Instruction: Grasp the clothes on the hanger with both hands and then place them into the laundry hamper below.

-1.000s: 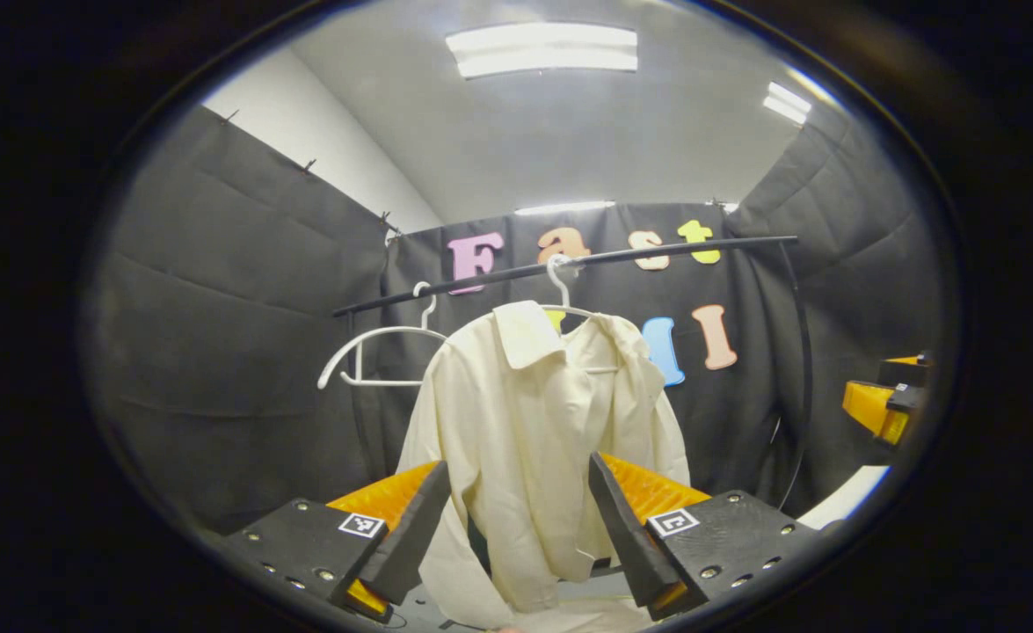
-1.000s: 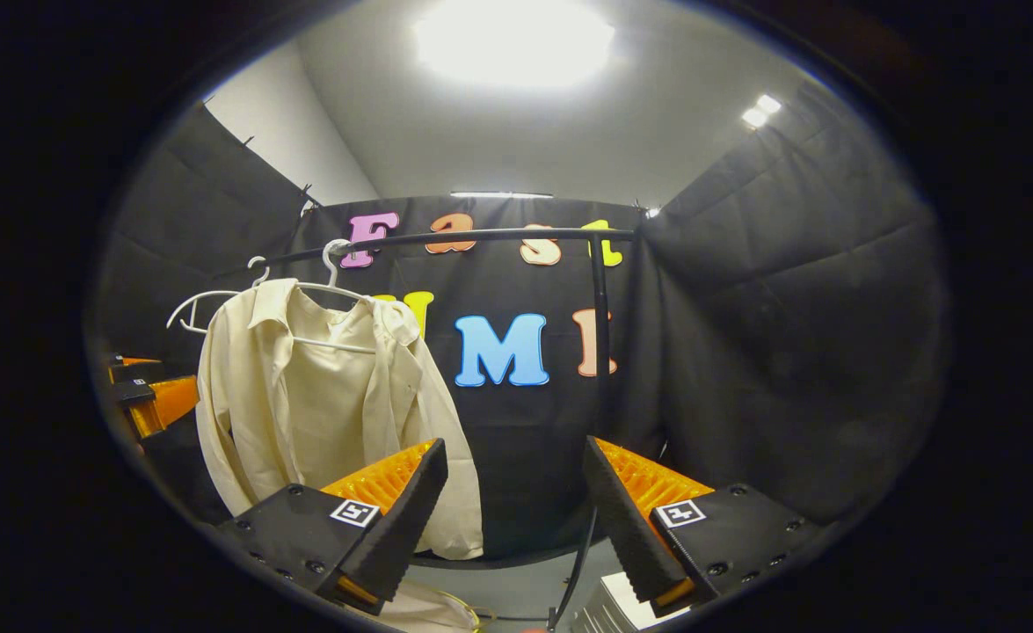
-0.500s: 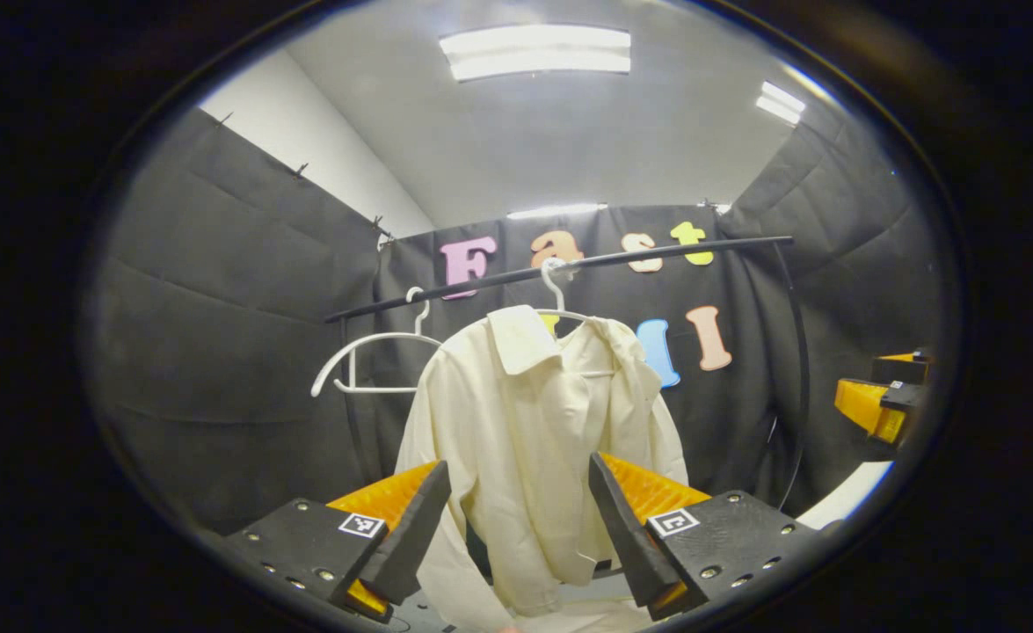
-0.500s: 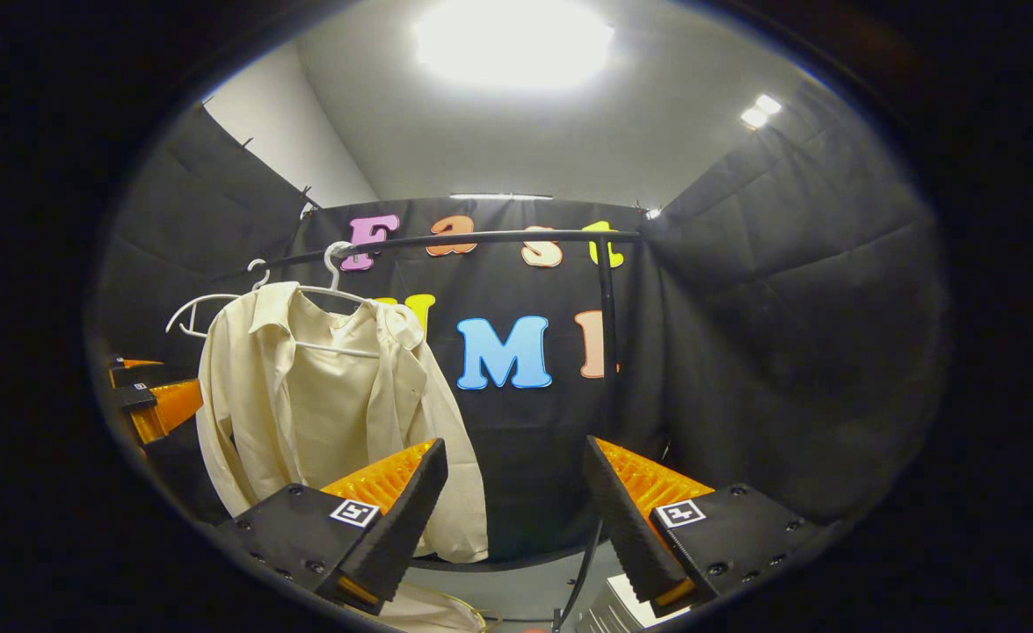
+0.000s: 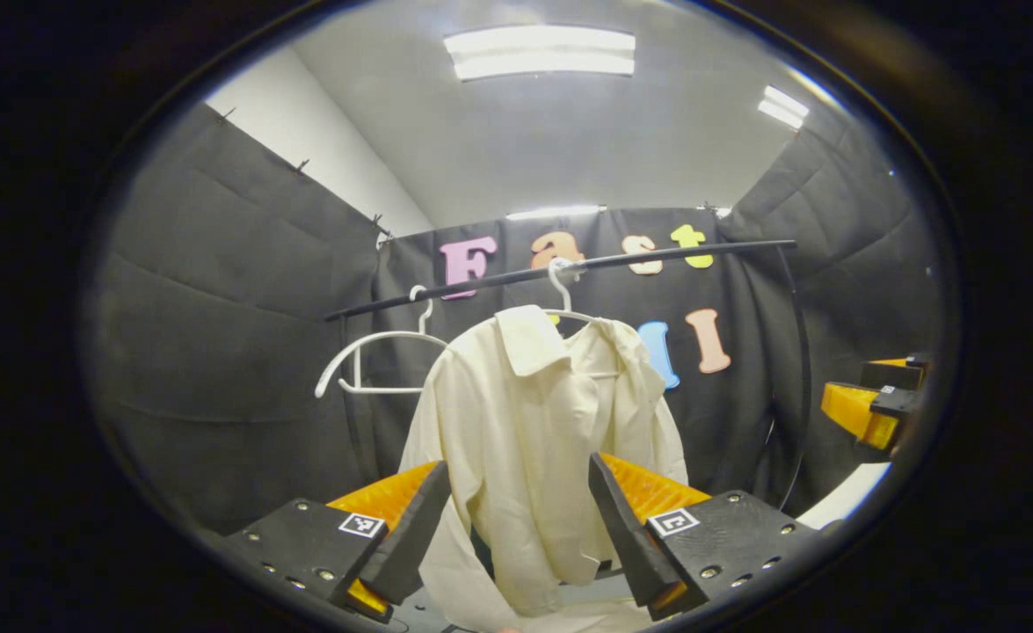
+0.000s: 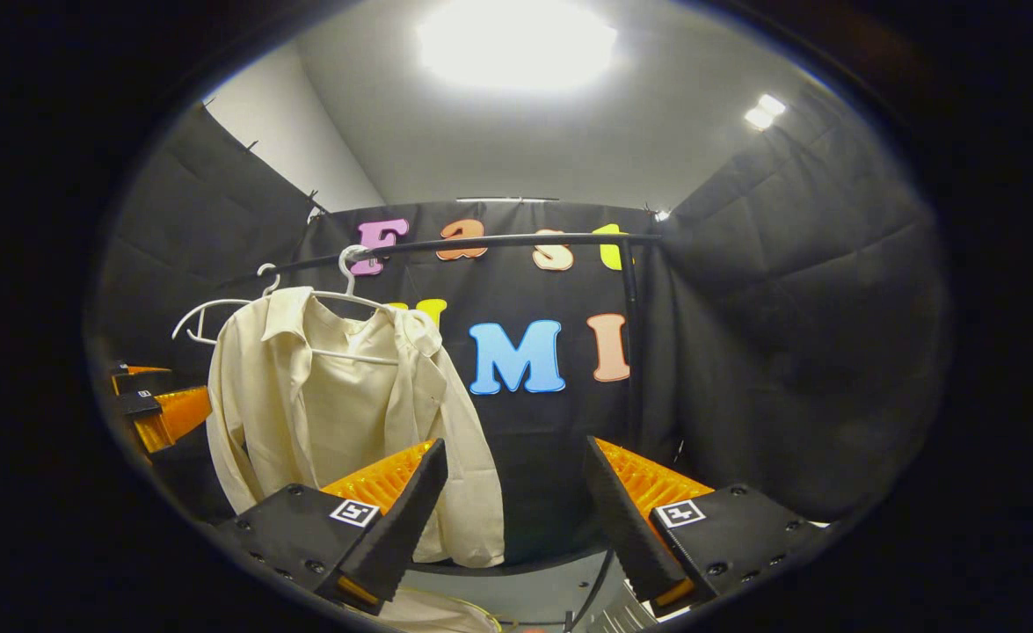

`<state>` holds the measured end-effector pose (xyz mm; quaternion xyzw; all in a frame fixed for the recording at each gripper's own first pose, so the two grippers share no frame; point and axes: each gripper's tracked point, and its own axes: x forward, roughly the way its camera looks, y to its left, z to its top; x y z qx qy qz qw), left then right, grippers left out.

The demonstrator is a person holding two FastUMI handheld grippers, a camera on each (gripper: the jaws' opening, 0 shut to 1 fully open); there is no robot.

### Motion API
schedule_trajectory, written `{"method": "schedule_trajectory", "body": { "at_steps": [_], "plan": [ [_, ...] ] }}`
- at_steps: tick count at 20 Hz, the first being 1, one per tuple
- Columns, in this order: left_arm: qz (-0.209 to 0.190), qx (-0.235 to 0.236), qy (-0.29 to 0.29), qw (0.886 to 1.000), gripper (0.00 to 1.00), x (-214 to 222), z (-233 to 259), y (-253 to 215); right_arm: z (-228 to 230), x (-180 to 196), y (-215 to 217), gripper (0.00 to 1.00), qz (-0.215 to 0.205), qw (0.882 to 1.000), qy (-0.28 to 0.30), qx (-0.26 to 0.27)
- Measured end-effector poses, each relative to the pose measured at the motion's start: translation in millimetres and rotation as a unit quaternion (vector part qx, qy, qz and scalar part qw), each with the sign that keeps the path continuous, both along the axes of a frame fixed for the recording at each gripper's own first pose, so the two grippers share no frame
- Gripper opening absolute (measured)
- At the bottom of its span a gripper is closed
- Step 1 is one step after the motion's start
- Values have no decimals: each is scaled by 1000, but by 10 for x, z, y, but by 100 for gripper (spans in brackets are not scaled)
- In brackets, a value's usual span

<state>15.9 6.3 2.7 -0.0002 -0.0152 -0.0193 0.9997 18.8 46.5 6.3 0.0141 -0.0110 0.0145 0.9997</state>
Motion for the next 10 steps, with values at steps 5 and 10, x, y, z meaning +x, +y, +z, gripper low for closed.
{"method": "schedule_trajectory", "body": {
  "at_steps": [5, 10],
  "plan": [
    [9, 1, -2, 1000, 93, 148, -9, -133, 43, 305, 195, 96, 43, 999, -4, 11],
    [29, 14, 4, 999, 93, 388, -28, -341, -17, 708, 371, 98, 97, 995, 0, 23]
  ]
}}
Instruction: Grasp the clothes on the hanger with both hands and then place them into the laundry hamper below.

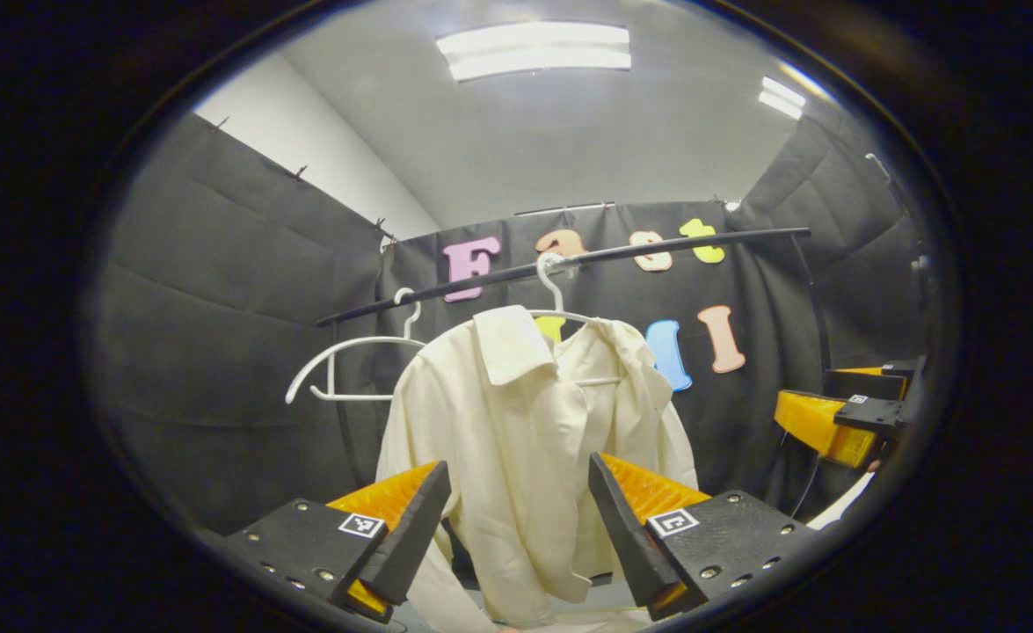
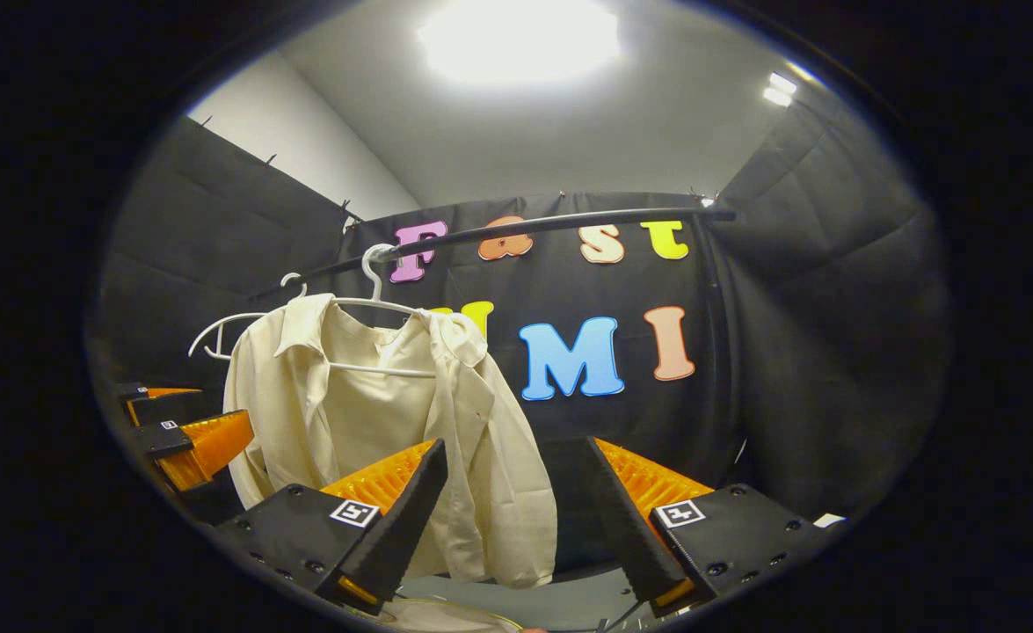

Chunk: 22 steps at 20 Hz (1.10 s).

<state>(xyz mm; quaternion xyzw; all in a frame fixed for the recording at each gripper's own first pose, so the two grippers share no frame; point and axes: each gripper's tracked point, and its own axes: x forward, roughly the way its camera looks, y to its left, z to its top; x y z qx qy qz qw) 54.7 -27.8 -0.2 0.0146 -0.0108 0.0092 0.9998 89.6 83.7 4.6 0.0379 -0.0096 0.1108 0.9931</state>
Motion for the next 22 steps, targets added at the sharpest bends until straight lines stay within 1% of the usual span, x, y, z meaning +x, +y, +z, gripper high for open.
{"method": "schedule_trajectory", "body": {
  "at_steps": [2, 6, 10, 13, 14, 15, 16, 17, 18, 19, 20, 21, 22],
  "plan": [
    [9, 6, 5, 1000, 92, 123, -49, -81, -30, 165, 86, 98, 22, 1000, 3, 6],
    [34, 4, 17, 999, 93, 434, -147, -151, -96, 451, 245, 98, 63, 998, 5, 11],
    [58, 19, 19, 998, 93, 691, -188, -172, -165, 715, 433, 98, 104, 994, 12, 21],
    [75, 21, 25, 997, 93, 852, -258, -161, -218, 939, 587, 98, 126, 991, 19, 29],
    [79, 22, 29, 996, 93, 891, -289, -155, -244, 1017, 661, 96, 135, 990, 25, 35],
    [84, 24, 31, 996, 93, 936, -304, -145, -262, 1077, 723, 98, 143, 988, 30, 40],
    [90, 27, 31, 995, 93, 980, -313, -124, -286, 1144, 783, 97, 151, 987, 36, 45],
    [96, 31, 30, 994, 93, 1019, -315, -102, -321, 1205, 824, 94, 157, 985, 42, 49],
    [103, 34, 30, 994, 93, 1061, -329, -80, -351, 1275, 871, 92, 163, 984, 48, 53],
    [109, 36, 32, 993, 93, 1104, -340, -52, -374, 1347, 926, 96, 166, 983, 55, 56],
    [116, 35, 32, 992, 93, 1141, -351, -31, -391, 1401, 969, 96, 170, 982, 58, 58],
    [122, 34, 31, 991, 93, 1166, -358, -5, -411, 1449, 1012, 92, 172, 982, 59, 58],
    [129, 32, 30, 991, 93, 1183, -366, 28, -422, 1499, 1046, 96, 174, 981, 60, 57]
  ]
}}
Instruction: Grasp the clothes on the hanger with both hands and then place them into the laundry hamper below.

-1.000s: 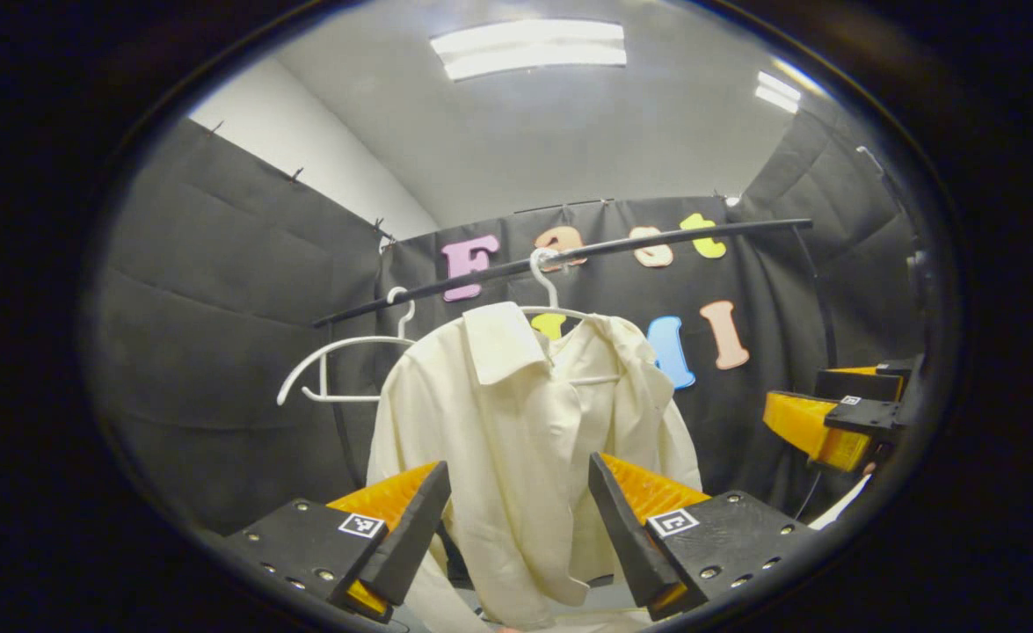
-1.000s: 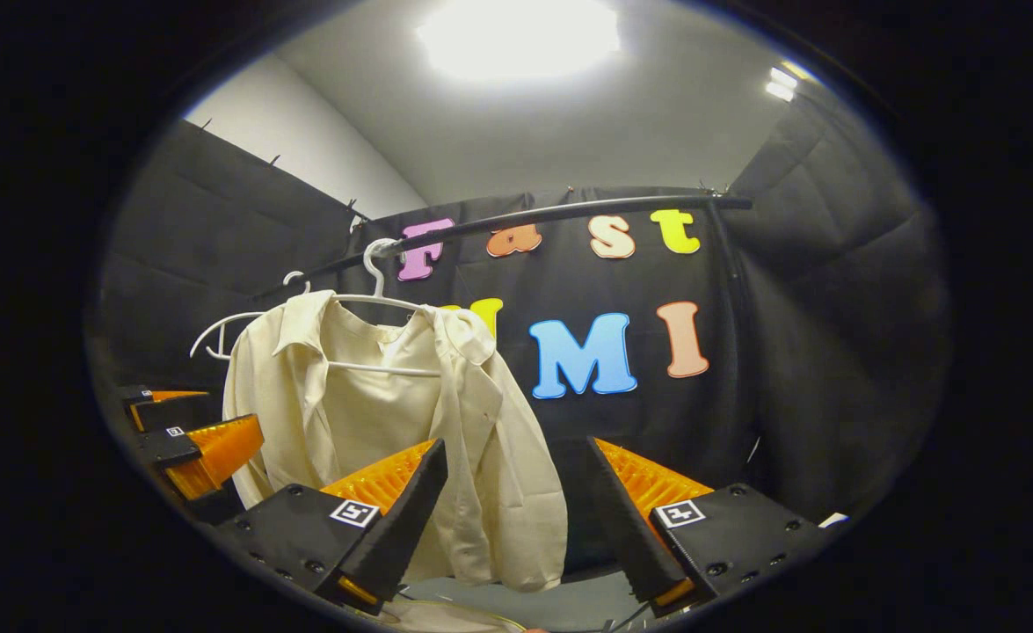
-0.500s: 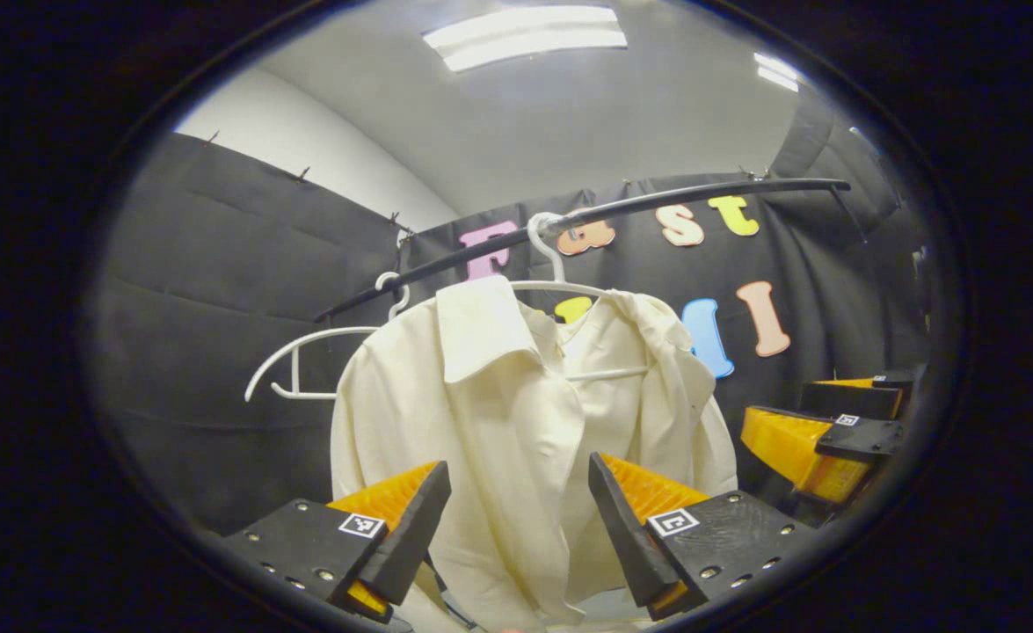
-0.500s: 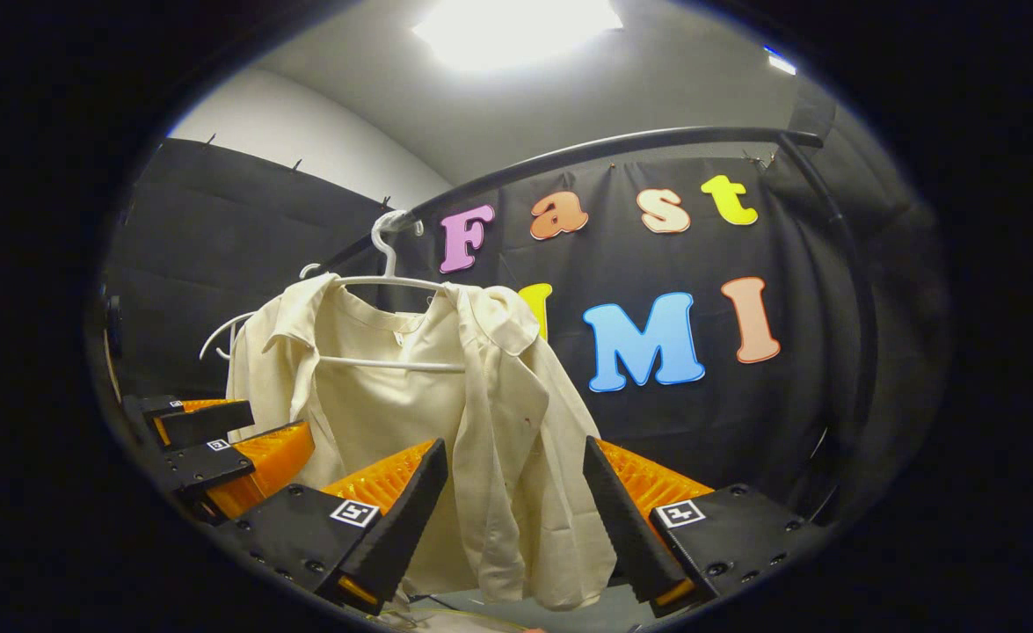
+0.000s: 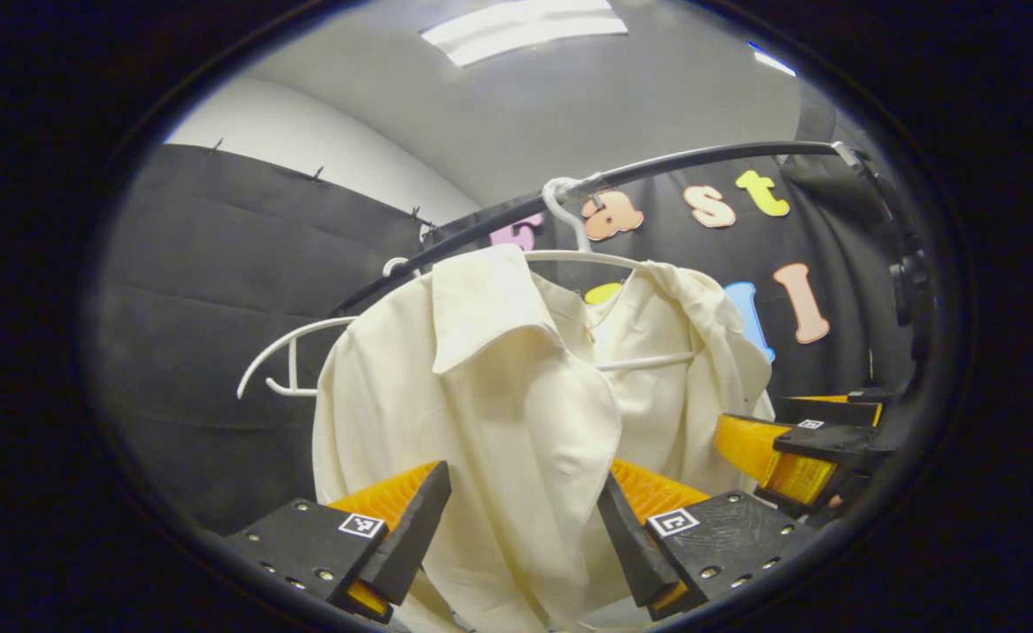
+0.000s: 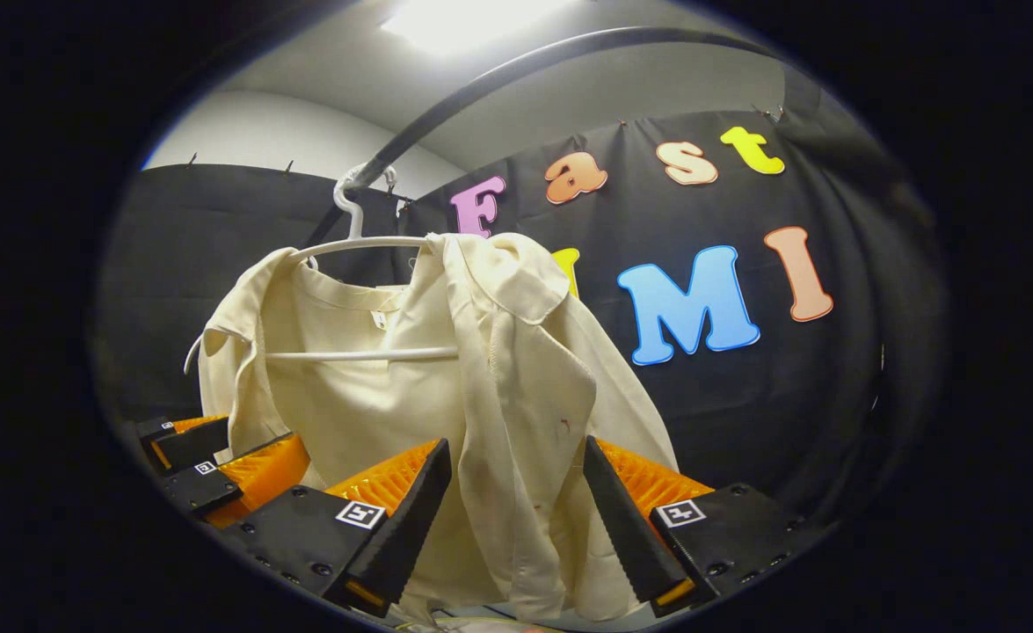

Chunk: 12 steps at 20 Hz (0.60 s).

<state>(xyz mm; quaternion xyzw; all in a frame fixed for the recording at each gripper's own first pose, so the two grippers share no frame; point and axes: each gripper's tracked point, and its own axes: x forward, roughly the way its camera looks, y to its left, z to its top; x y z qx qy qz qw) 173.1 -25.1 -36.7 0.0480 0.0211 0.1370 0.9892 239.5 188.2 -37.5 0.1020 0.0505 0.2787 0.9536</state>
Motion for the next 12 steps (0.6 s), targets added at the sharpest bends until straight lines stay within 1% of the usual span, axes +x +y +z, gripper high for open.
{"method": "schedule_trajectory", "body": {
  "at_steps": [4, 7, 8, 9, 10, 12],
  "plan": [
    [26, 0, 3, 1000, 93, 108, -36, 112, -62, 135, 159, 96, 13, 1000, 4, -3],
    [34, 9, 9, 999, 93, 142, -55, 155, -112, 251, 244, 96, 8, 1000, 12, -3],
    [40, 10, 6, 999, 79, 126, -33, 188, -111, 283, 274, 96, 4, 1000, 14, -1],
    [41, 8, 6, 999, 67, 123, -32, 204, -113, 315, 290, 96, 0, 1000, 15, 2],
    [43, 7, 7, 999, 62, 101, -34, 205, -113, 336, 311, 96, -5, 1000, 16, 3],
    [42, 9, 10, 999, 62, 91, -21, 198, -94, 412, 327, 96, -20, 1000, 19, 2]
  ]
}}
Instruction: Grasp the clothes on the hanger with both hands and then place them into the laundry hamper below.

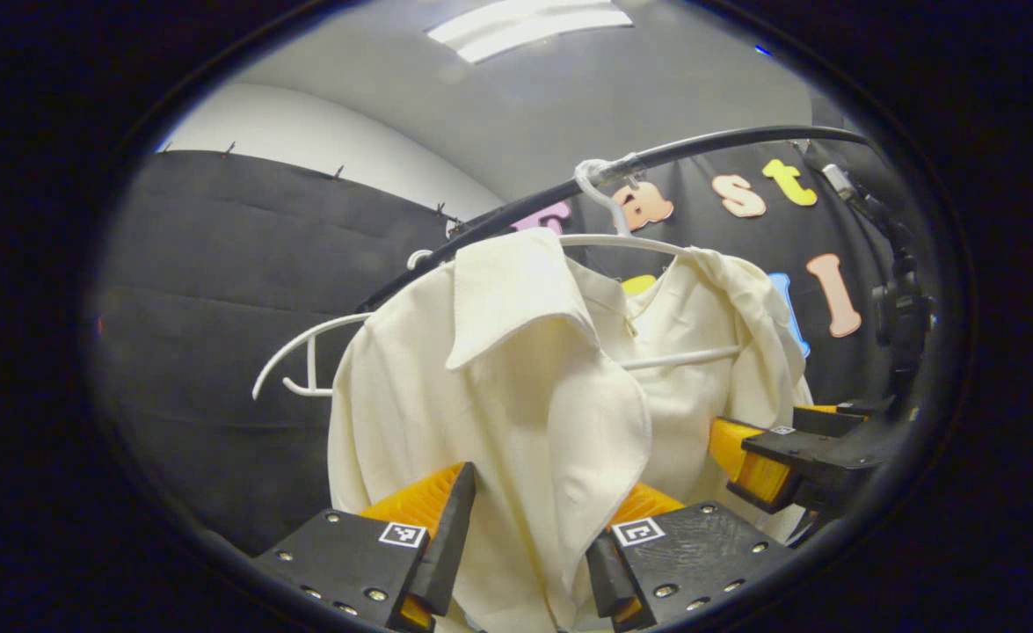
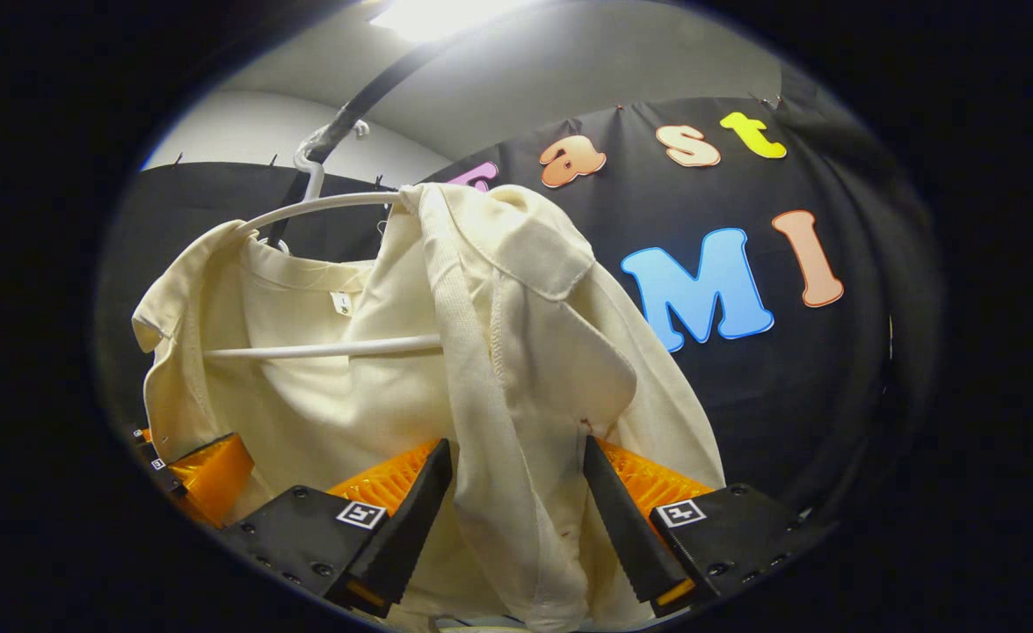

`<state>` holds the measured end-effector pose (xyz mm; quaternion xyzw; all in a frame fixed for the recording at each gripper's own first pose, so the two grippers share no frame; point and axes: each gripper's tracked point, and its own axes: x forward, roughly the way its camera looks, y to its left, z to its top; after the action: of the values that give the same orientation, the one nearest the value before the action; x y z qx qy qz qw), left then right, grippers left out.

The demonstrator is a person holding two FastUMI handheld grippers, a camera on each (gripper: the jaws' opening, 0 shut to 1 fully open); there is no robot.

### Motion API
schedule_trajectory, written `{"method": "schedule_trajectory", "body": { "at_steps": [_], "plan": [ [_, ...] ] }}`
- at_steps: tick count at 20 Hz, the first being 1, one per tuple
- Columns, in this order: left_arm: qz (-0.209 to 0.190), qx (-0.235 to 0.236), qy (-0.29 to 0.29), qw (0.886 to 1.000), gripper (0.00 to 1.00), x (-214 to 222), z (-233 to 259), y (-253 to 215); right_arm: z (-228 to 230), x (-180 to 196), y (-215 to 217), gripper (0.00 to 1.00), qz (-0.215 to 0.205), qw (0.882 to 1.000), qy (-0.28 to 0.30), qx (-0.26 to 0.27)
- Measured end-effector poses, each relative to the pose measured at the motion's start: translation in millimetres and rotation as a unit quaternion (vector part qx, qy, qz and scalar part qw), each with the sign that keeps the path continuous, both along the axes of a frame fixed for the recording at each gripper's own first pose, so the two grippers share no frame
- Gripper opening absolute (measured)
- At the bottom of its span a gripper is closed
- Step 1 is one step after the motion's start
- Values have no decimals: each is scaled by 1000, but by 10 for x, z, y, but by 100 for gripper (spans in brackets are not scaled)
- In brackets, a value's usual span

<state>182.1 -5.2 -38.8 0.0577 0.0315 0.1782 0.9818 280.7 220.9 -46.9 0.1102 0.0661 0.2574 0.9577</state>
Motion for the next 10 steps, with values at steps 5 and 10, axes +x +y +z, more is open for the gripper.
{"method": "schedule_trajectory", "body": {
  "at_steps": [5, 10],
  "plan": [
    [4, 2, 0, 1000, 26, -55, 40, 50, 54, 128, -120, 46, -43, 999, -2, -15],
    [1, 4, -1, 1000, 1, -183, 88, 72, 215, 118, -339, 1, -73, 995, -49, -52]
  ]
}}
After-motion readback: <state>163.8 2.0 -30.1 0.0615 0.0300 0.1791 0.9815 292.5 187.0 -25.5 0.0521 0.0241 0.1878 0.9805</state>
